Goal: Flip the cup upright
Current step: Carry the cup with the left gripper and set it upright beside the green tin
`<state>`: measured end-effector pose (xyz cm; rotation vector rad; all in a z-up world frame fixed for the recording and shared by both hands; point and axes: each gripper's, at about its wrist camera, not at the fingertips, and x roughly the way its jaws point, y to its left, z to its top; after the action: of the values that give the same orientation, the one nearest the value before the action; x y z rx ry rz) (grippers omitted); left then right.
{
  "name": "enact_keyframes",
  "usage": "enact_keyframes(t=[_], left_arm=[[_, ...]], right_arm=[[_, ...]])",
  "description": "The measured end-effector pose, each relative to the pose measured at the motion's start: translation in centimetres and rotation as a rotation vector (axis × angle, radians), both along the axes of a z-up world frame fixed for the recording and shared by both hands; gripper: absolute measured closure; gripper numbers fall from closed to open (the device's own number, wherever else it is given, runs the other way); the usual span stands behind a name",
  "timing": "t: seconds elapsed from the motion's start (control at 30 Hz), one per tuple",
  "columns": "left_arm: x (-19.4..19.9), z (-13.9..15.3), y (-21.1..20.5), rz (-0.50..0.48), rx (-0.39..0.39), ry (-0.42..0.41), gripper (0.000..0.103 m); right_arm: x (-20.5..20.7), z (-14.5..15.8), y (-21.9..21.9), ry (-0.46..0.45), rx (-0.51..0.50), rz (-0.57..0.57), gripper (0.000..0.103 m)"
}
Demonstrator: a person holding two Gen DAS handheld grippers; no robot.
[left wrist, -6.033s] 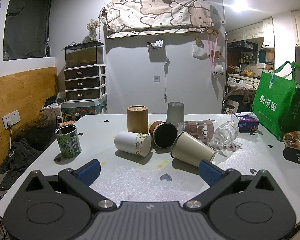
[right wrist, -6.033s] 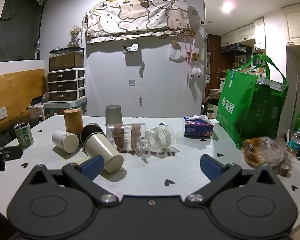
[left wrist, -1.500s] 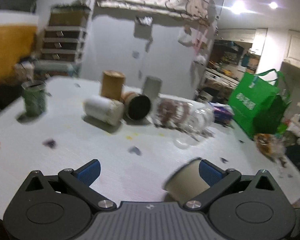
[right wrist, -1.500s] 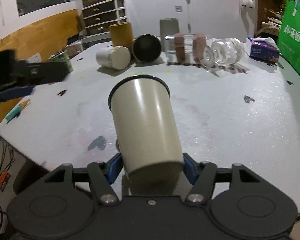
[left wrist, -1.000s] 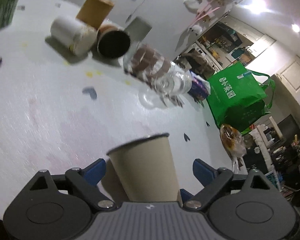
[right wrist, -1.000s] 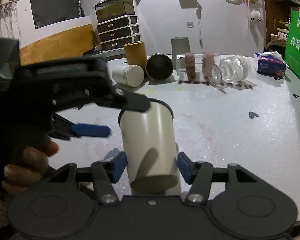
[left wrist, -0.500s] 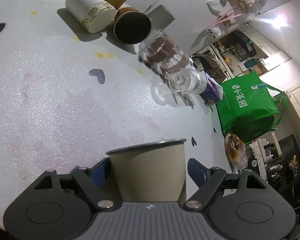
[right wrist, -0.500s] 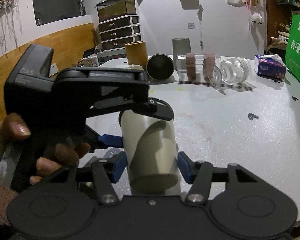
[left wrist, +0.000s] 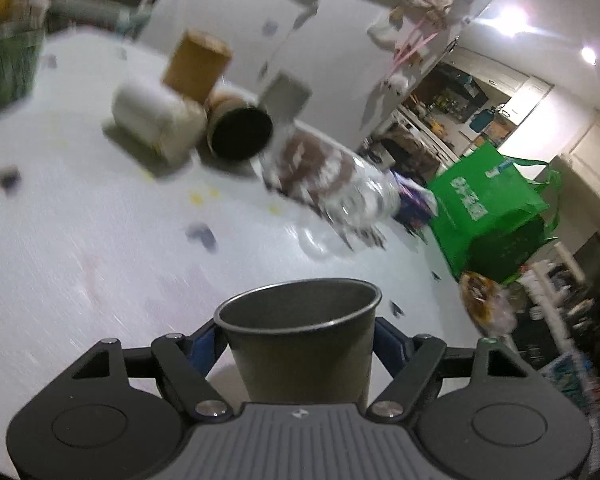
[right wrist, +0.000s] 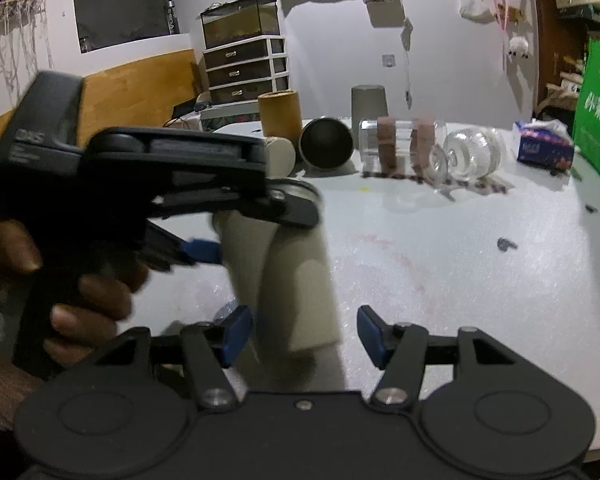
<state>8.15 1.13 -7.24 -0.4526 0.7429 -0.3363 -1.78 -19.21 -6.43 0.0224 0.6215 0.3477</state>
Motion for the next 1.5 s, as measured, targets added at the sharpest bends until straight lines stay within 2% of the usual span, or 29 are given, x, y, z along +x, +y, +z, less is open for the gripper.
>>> enact_keyframes(t=[0.07, 0.27, 0.37, 0.57, 0.8, 1.07, 1.17, 1.47, 1.5], left_arm=[[0.2, 0.8, 0.6, 0.03, 0.061, -0.044, 0.025], [1.7, 2.5, 2.7, 0.13, 0.271, -0.15, 0.026], [3.3, 3.4, 3.9, 0.173, 0.368, -0.206, 0.026], [8.0, 4.7, 6.6, 0.26, 0.49, -0.263, 0.026], [12.8, 3.9, 8.4, 0.329, 0.619, -0.297, 0.026], [16.4, 1.9, 10.0, 0.408, 0.664, -0.282, 0.026], [17.0, 1.4, 10.5, 0.446, 0.657, -0.29, 0.026], [17.0, 0.9, 10.4, 0.457, 0.667, -0.295, 0.025], [17.0, 1.0, 10.4, 0.457, 0.666, -0.291, 0.022]], right_arm=[[0.1, 0.2, 0.0, -0.011, -0.011, -0.018, 0.035], [0.8, 0.9, -0.6, -0.043, -0.01, -0.04, 0.026], [1.3, 1.1, -0.8, -0.058, -0.019, -0.063, 0.025], [1.9, 1.2, -0.9, -0.072, -0.035, -0.081, 0.022], [3.0, 0.4, -1.3, -0.054, -0.037, -0.1, 0.022], [3.8, -0.1, -1.6, -0.055, -0.036, -0.108, 0.022], [4.1, -0.2, -1.6, -0.049, -0.032, -0.116, 0.022], [4.4, -0.3, -1.5, -0.045, -0.037, -0.121, 0.022], [4.4, -0.3, -1.4, -0.047, -0.037, -0.119, 0.022]])
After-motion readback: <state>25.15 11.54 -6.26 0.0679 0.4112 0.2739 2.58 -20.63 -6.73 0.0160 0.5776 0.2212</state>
